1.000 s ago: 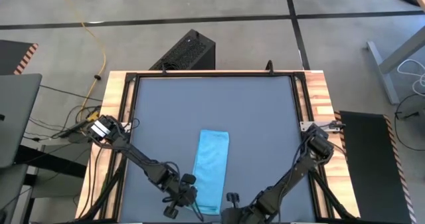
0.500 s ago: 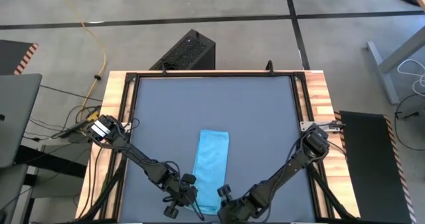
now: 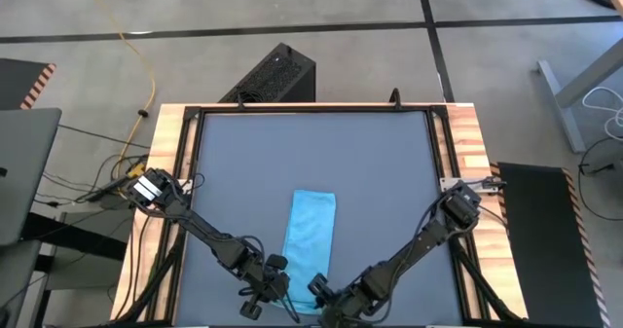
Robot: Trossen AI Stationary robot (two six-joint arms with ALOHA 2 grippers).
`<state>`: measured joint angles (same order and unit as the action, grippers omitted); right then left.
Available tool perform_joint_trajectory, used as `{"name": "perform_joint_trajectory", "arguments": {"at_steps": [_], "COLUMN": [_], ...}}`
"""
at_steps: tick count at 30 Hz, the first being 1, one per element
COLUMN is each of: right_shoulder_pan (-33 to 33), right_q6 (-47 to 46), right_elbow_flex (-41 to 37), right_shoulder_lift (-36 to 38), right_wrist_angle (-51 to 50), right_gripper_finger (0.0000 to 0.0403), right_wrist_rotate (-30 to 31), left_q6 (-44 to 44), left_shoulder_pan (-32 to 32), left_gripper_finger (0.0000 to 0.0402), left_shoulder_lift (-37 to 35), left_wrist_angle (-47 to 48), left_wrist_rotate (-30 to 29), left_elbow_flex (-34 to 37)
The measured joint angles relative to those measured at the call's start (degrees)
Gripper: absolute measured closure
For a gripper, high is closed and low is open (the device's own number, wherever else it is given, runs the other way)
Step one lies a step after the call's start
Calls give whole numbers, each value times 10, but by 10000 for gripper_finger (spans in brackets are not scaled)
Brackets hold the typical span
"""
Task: Roll towel
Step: Roll the blue towel
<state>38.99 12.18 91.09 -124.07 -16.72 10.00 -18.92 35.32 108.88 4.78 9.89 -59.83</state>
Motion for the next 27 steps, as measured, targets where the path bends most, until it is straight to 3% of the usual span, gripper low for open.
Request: {"name": "perform_joint_trajectory", "arguments": {"at_steps": [10,18,22,27], "right_shoulder_pan": [-3,2,2,13], "right_q6": [9,-94,-170,-248], "right_elbow_flex": [0,0,0,0], "right_shoulder_lift": [-27,-38,-38,-38], "right_wrist_angle": [28,23,19,18], "right_gripper_finger": [235,246,277,347], "right_wrist_rotate": [-34,32,51,53], "left_q6": [2,-4,-5,-7], "left_shoulder_pan": [-1,-1,-1,-7], "left_gripper_finger": [401,401,401,401], "left_shoulder_lift": [0,0,0,0], "left_wrist_angle": [2,0,0,0], "left_wrist_rotate": [1,5,8,14], "left_elbow_flex": [0,0,0,0]}}
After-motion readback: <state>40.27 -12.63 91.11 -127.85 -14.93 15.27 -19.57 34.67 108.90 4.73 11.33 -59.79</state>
